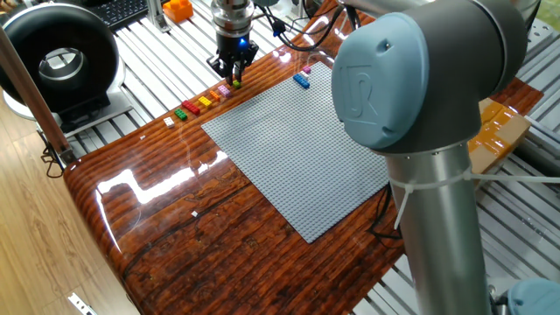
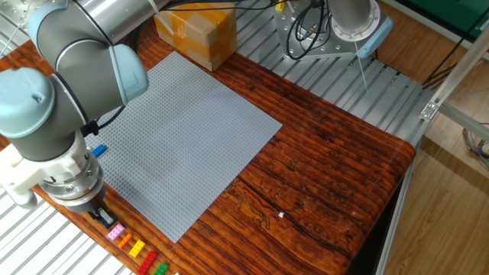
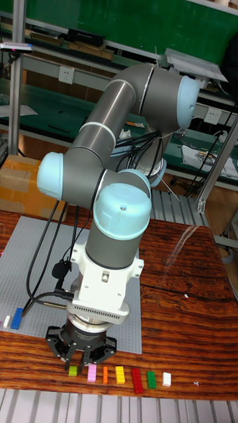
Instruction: Build with small Lego blocks
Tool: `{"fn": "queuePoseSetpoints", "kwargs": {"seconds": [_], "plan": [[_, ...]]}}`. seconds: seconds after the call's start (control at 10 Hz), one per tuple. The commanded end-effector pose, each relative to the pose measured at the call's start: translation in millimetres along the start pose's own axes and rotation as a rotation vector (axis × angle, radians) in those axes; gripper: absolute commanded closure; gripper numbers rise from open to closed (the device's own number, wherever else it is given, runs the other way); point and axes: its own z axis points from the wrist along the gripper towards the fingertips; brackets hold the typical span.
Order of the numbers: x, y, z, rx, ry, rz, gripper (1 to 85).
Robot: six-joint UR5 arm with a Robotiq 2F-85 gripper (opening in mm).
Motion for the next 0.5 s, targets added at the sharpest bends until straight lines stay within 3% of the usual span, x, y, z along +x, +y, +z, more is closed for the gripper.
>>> {"fn": "queuePoseSetpoints", "kwargs": {"seconds": [0.0, 0.4], "plan": [[0.5, 1.9, -0.8, -0.012, 0.0, 0.01, 56.3], [0.0, 4.2, 5.5, -0.021, -0.002, 0.003, 56.7]]}}
